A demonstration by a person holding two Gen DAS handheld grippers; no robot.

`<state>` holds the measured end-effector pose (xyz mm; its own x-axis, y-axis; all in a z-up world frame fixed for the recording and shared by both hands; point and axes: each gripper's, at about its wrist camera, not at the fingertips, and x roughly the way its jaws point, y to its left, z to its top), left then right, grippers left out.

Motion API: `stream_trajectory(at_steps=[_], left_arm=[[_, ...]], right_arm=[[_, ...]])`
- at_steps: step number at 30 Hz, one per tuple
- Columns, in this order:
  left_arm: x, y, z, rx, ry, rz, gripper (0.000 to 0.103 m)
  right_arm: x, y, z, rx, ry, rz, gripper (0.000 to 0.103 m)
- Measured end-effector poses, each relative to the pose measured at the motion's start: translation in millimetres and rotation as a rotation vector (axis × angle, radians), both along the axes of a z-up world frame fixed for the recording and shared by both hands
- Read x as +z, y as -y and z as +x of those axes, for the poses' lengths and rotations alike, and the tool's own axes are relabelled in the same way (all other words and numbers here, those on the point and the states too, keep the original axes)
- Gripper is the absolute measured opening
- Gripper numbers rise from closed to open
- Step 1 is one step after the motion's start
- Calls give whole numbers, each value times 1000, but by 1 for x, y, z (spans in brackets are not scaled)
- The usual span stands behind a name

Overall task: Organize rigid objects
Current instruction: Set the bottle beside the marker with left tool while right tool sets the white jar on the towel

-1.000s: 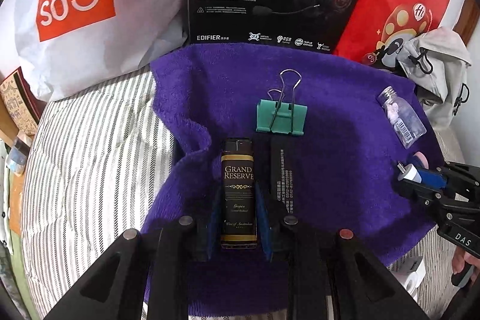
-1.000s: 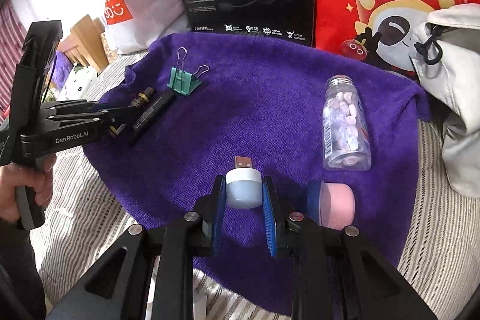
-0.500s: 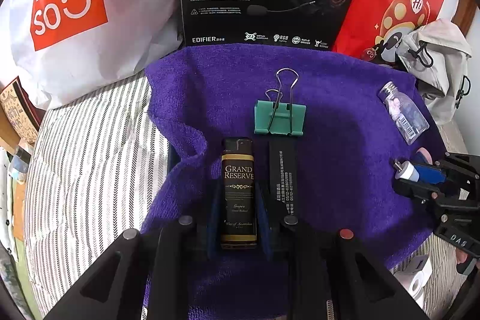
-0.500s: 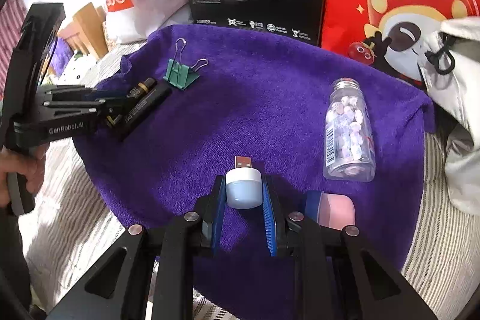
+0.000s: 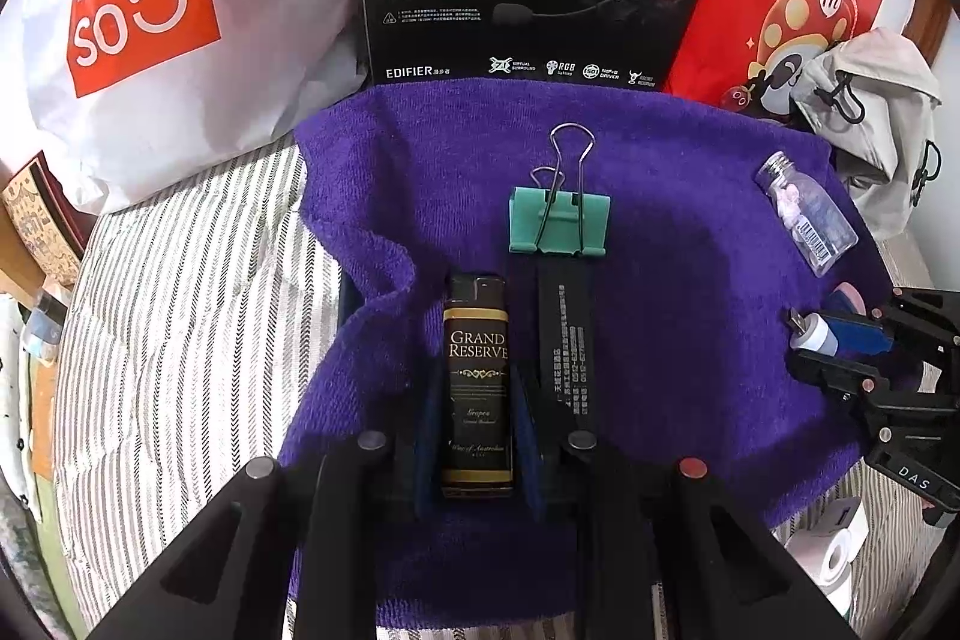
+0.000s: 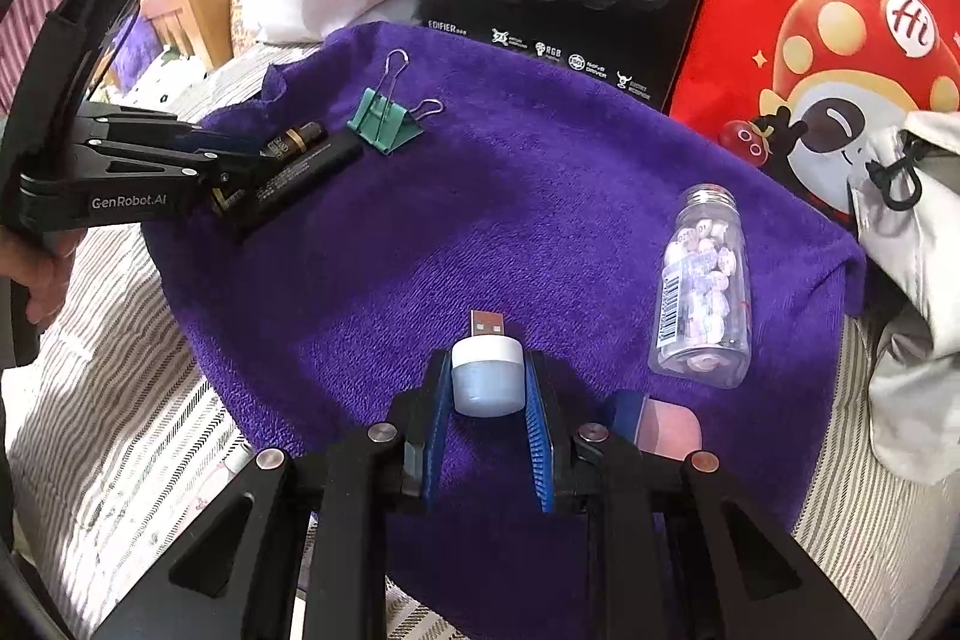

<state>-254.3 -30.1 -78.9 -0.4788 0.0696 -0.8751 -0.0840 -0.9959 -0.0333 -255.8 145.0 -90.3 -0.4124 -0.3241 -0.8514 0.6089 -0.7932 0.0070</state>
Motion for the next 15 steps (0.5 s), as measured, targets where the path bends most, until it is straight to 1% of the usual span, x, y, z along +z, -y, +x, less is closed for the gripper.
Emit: stream_trajectory(at_steps=[5,7,9,15], left_arm=[[1,1,1,6,19,-2,23],[1,1,2,7,26,-1,23],[1,1,4,8,32,-7,23],[4,1,13,21,52,-19,24]], right_arm=[[1,-3,0,-6,21,-9,26],[1,-5,1,-12,30,-13,28],[2,-7,2,-24,31,-6,34],[12,-13,12,-48,18,-9,41]])
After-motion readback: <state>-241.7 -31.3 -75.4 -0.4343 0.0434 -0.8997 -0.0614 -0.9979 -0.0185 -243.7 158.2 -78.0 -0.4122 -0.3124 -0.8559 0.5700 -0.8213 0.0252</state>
